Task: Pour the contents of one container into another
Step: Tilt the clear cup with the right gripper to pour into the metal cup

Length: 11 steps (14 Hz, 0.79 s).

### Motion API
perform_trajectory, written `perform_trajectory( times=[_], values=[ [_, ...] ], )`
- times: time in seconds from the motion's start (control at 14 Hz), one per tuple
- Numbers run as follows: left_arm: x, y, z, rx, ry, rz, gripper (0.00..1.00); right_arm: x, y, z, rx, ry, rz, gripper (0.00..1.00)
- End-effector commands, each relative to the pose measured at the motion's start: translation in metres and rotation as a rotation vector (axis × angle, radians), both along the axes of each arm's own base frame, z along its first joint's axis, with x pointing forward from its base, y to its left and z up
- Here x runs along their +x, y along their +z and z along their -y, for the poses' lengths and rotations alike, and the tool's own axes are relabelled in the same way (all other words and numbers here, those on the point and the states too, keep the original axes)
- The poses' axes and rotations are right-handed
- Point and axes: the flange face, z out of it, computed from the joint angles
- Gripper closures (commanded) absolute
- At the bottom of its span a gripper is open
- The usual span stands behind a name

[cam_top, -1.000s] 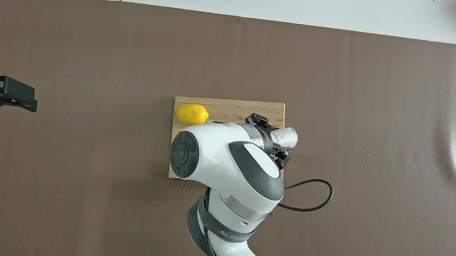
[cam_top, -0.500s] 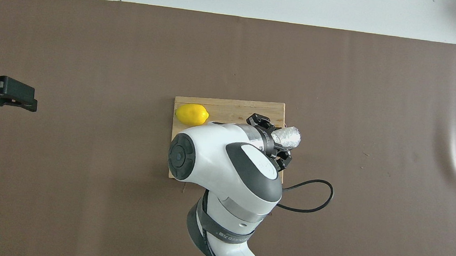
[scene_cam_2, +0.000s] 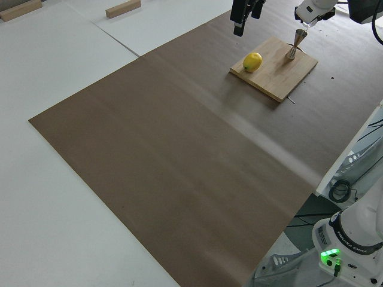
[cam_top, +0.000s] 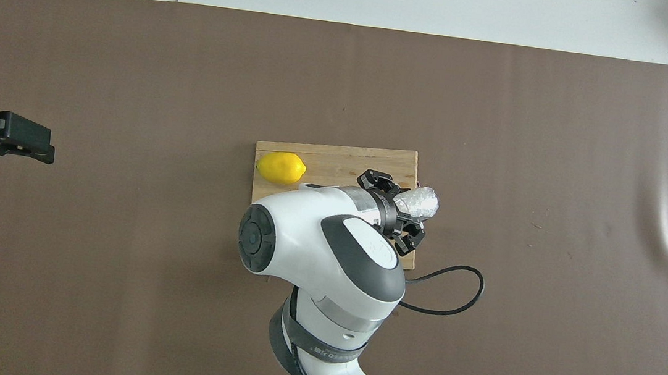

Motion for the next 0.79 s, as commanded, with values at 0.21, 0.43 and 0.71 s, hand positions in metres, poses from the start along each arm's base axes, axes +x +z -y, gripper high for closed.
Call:
perform_trajectory(
  times=[0.21, 0.43, 0.71],
  values=[
    [-0.008, 0.0014, -0.002, -0.002, 0.009, -0.007, 0.0, -0.0096, 0.0054, 0.0035, -0.065, 0.005, 0.035, 1.0],
    [-0.008, 0.0014, -0.002, -0.002, 0.009, -0.007, 0.0, -0.0102, 0.006, 0.0042, -0.076, 0.005, 0.037, 1.0],
    [-0.008, 0.0014, -0.002, -0.002, 0.009, -0.007, 0.0, -0.0102, 0.0075, 0.0034, -0.077, 0.007, 0.04, 1.0]
  ],
)
